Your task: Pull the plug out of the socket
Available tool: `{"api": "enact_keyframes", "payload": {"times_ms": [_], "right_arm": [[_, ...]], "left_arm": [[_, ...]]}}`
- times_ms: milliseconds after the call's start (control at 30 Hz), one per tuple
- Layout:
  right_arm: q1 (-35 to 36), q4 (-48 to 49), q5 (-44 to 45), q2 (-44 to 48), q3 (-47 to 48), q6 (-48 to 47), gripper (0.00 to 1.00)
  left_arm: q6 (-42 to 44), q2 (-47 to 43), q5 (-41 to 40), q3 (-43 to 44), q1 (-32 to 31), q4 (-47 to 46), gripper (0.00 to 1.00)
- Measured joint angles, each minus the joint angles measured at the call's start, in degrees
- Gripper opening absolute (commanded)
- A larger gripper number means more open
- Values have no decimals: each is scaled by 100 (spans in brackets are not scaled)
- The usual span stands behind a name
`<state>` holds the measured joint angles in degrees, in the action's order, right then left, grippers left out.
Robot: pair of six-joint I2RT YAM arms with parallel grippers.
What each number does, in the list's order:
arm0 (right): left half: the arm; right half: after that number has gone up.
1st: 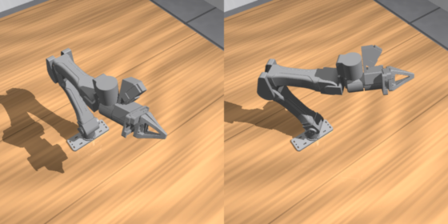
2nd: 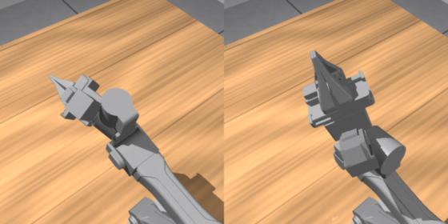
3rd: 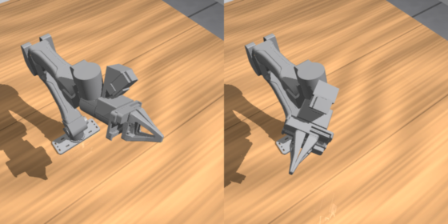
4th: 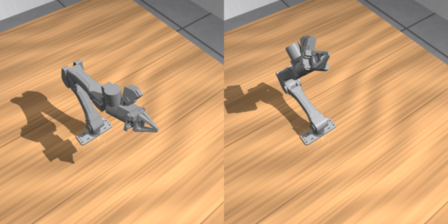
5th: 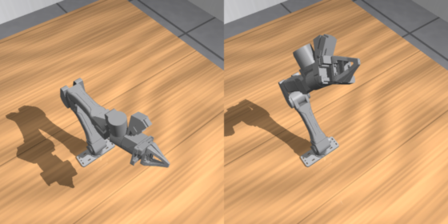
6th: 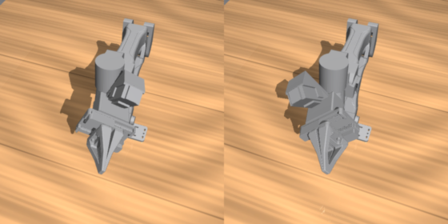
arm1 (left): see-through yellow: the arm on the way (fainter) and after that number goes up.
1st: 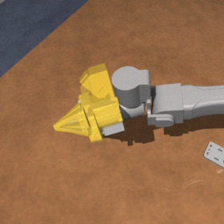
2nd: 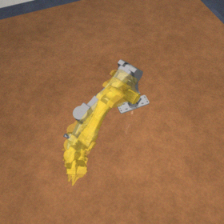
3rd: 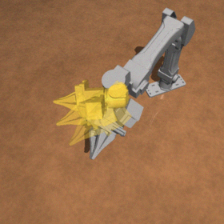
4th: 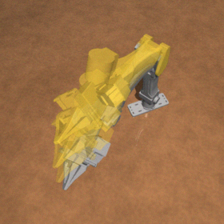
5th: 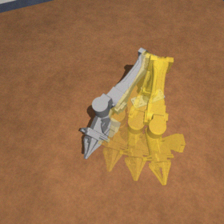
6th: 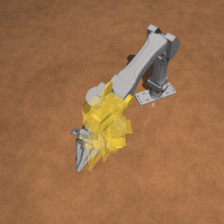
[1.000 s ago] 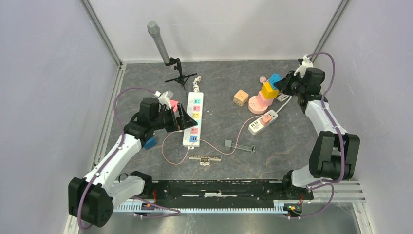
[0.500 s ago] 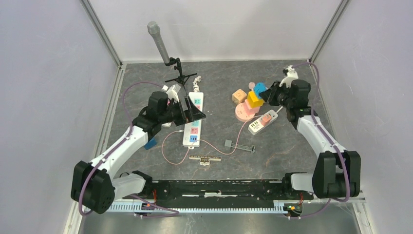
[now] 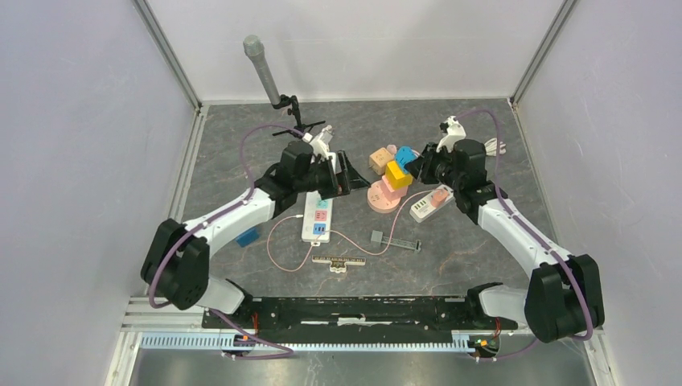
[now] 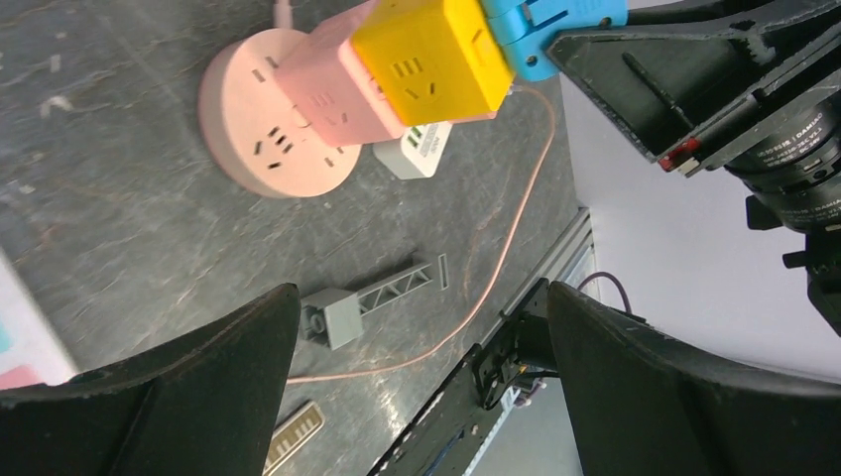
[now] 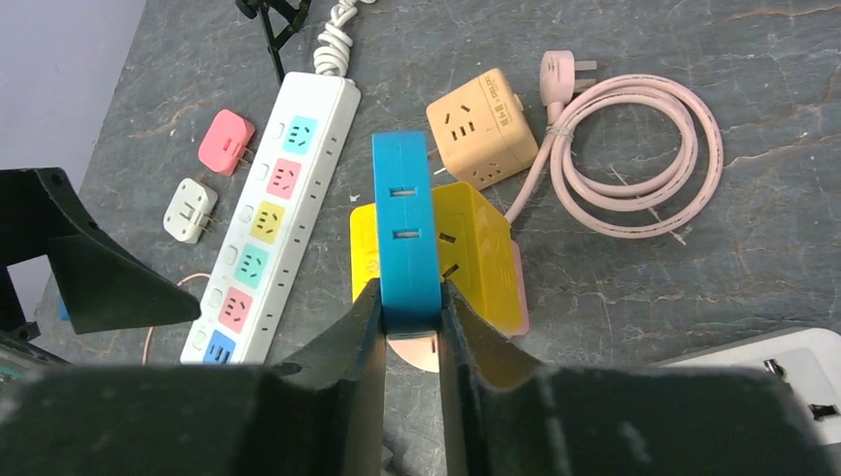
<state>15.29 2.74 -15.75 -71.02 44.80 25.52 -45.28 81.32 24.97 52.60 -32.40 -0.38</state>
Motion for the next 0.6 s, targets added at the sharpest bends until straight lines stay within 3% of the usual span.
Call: {"api": "enact_keyframes", "payload": {"times_ms": [133, 267, 467, 600], "right_arm": [[33, -188, 136, -4, 4, -52, 58], [37, -437, 245, -46, 170, -186, 66], [35, -645, 323, -282, 608, -358, 65], [35, -669, 361, -437, 769, -450, 48]], "left_arm": [[-105, 435, -63, 308, -256, -201, 100], [-186, 798, -142, 627, -437, -302, 100], [-291, 1163, -398, 1008, -546, -306, 100], [-339, 1362, -522, 1202, -575, -297, 99]]}}
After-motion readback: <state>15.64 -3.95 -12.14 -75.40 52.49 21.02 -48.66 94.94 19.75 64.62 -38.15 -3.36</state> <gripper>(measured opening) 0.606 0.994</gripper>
